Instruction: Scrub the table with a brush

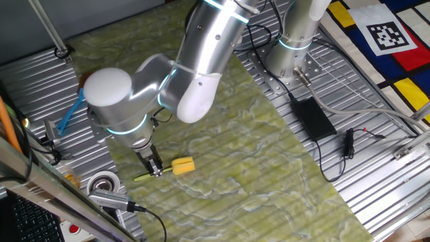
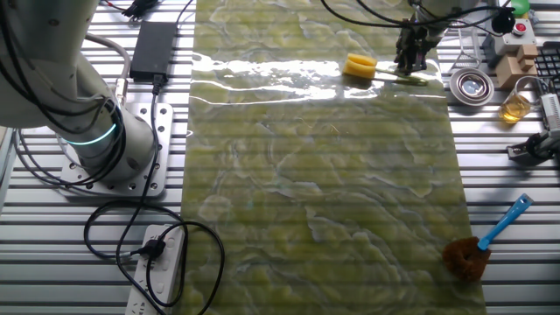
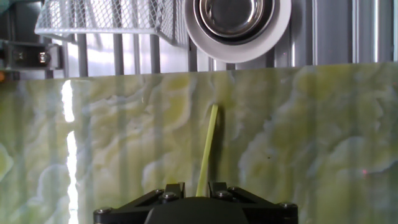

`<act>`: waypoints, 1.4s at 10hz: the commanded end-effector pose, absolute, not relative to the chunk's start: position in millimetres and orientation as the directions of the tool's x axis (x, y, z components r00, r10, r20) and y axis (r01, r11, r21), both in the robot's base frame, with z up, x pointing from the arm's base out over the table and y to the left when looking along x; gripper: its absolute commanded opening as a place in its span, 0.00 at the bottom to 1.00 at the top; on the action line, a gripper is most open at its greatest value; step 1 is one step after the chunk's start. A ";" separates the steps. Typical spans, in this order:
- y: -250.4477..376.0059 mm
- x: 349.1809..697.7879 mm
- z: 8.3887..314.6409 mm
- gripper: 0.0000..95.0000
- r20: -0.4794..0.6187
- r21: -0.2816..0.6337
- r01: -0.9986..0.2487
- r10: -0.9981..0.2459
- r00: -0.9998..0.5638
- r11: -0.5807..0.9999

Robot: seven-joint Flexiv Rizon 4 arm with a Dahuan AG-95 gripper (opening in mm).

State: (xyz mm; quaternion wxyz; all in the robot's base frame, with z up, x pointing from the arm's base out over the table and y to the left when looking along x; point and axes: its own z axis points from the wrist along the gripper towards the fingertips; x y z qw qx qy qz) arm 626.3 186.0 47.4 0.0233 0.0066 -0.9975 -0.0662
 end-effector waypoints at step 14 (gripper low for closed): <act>189.7 628.5 24.8 0.20 0.037 0.124 -0.010 -0.015 -0.999 0.992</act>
